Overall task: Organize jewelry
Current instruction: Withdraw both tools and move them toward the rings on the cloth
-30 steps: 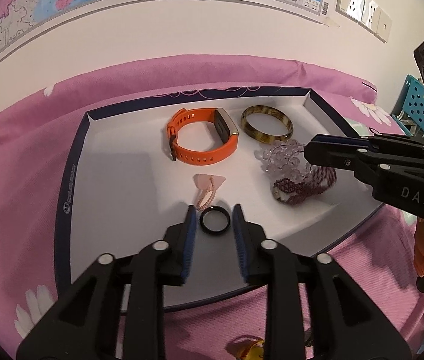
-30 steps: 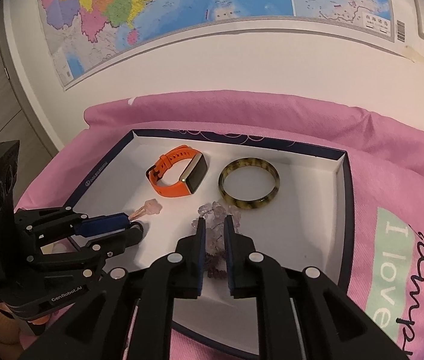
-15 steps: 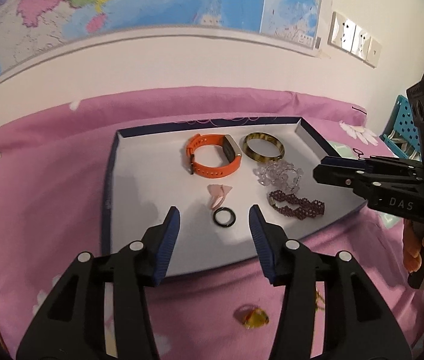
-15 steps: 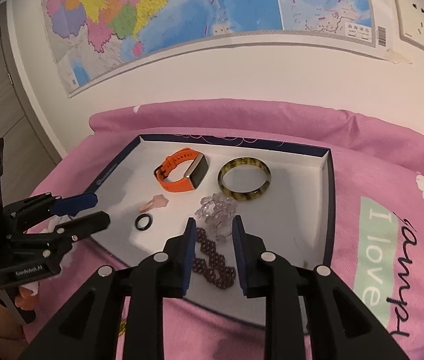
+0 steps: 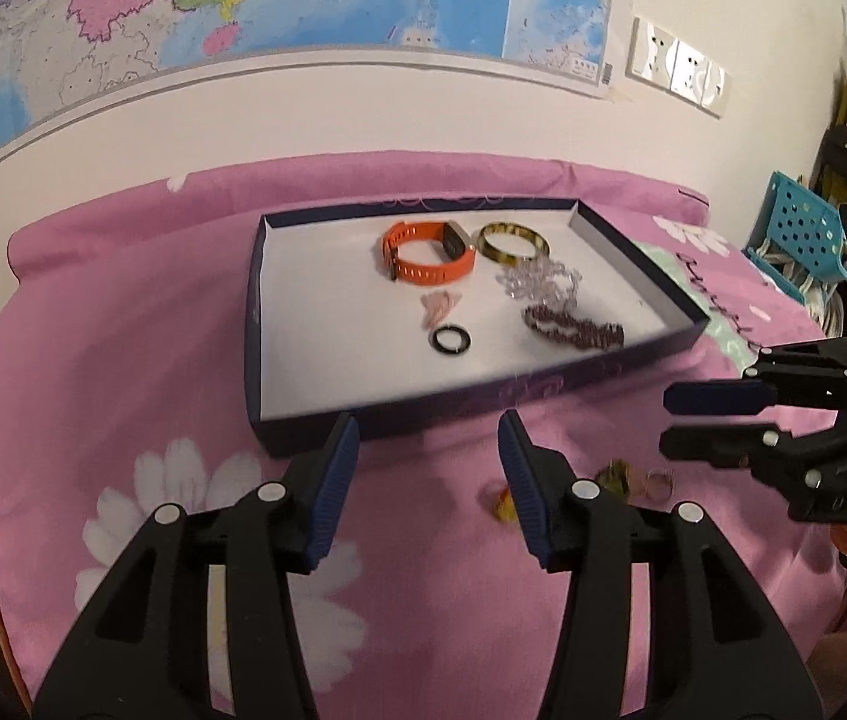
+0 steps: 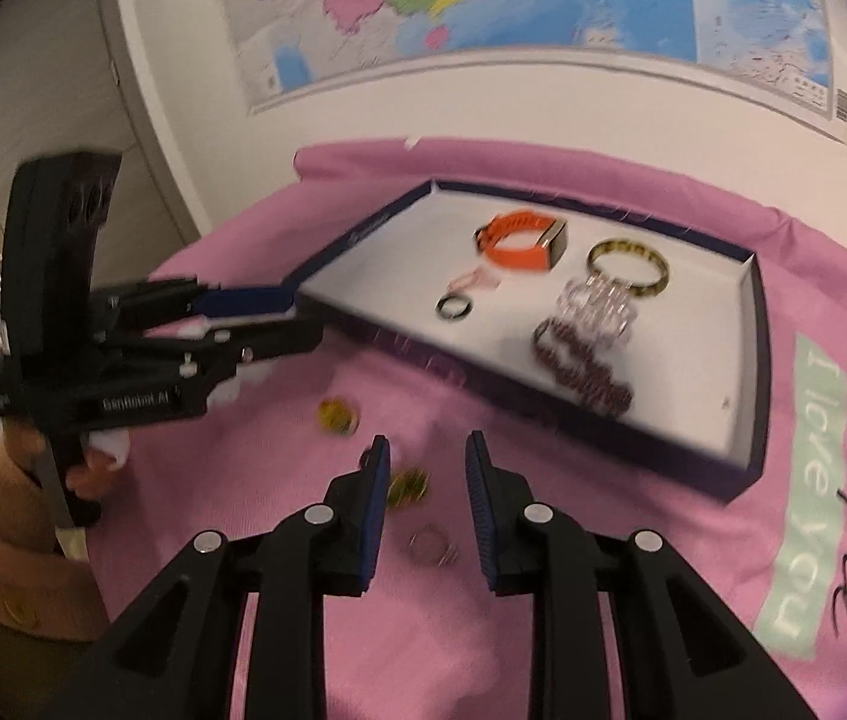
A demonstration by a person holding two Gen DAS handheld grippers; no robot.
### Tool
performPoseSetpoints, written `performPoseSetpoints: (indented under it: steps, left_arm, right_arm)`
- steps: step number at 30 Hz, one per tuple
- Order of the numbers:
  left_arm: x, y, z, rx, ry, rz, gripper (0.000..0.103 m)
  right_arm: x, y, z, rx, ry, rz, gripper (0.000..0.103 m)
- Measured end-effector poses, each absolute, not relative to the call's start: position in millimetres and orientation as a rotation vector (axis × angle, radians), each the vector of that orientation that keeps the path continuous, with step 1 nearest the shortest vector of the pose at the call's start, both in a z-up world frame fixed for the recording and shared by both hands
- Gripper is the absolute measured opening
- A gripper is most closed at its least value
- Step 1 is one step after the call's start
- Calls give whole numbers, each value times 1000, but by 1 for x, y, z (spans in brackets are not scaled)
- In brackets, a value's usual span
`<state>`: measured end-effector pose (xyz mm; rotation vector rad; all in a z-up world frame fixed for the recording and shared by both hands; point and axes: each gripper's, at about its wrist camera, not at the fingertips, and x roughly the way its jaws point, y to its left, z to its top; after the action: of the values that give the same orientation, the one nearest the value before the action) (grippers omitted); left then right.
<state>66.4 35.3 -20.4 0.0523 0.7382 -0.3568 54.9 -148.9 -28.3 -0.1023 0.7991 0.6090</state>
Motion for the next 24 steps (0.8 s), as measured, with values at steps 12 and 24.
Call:
performPoseSetpoints:
  steps: [12,24]
  left_arm:
    - [54,30,-33,36,773,-388,47]
    - [47,24,-37,64,784,-420,46]
  right_arm:
    - [50,-141,-52,-80,857,611,5]
    - [60,-170,-46,10,833,559,1]
